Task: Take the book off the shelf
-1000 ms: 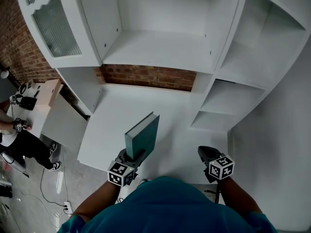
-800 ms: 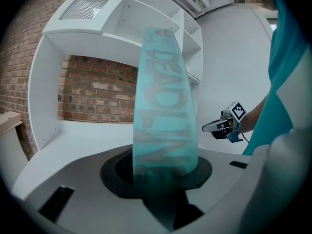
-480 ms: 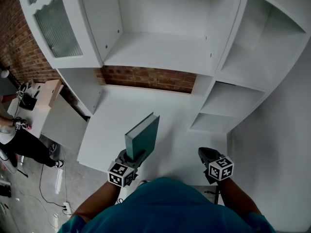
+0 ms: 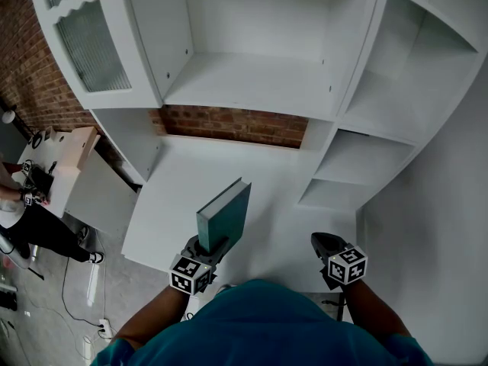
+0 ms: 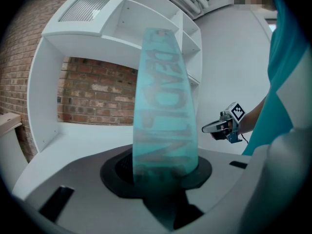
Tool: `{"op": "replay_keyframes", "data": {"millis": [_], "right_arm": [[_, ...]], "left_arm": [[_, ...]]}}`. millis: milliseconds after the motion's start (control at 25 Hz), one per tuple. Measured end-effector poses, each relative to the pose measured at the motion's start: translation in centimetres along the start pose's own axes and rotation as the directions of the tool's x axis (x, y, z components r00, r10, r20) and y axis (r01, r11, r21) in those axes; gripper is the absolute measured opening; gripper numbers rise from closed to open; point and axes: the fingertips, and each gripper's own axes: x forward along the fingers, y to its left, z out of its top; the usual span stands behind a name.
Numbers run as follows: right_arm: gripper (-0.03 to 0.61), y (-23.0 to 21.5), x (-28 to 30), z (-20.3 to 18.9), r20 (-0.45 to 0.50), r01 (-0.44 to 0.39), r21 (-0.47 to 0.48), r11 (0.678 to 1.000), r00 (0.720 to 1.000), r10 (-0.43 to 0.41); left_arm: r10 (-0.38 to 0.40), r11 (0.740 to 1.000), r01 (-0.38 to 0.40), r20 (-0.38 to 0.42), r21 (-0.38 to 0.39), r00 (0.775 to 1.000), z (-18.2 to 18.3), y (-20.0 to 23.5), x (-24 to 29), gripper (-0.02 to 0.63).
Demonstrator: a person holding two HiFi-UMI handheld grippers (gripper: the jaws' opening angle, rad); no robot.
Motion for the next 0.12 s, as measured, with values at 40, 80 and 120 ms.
{"op": "replay_keyframes", "data": {"millis": [40, 80, 120], "right_arm": [[0.02, 0.02, -0.04, -0.01, -0.001, -0.001, -0.001, 1.0, 1.0, 0.001], [0.02, 0.04, -0.08, -0.02, -0.001, -0.001, -0.001, 1.0, 1.0, 0.001], [0.02, 0.06, -0.13, -0.02, -0.001, -0.001, -0.002, 1.0, 1.0, 0.001]], "left_arm": [[-0.001, 1.0, 0.001, 0.001, 0.0, 1.0, 0.05, -0.03, -0.01, 0.155], [-0.002, 1.0, 0.002, 0.002, 0.0, 1.0, 0.1, -0.07, -0.02, 0.155], [-0.003, 1.0, 0.003, 0.003, 0.0, 1.0, 0.15, -0.1, -0.04, 0.155]]}}
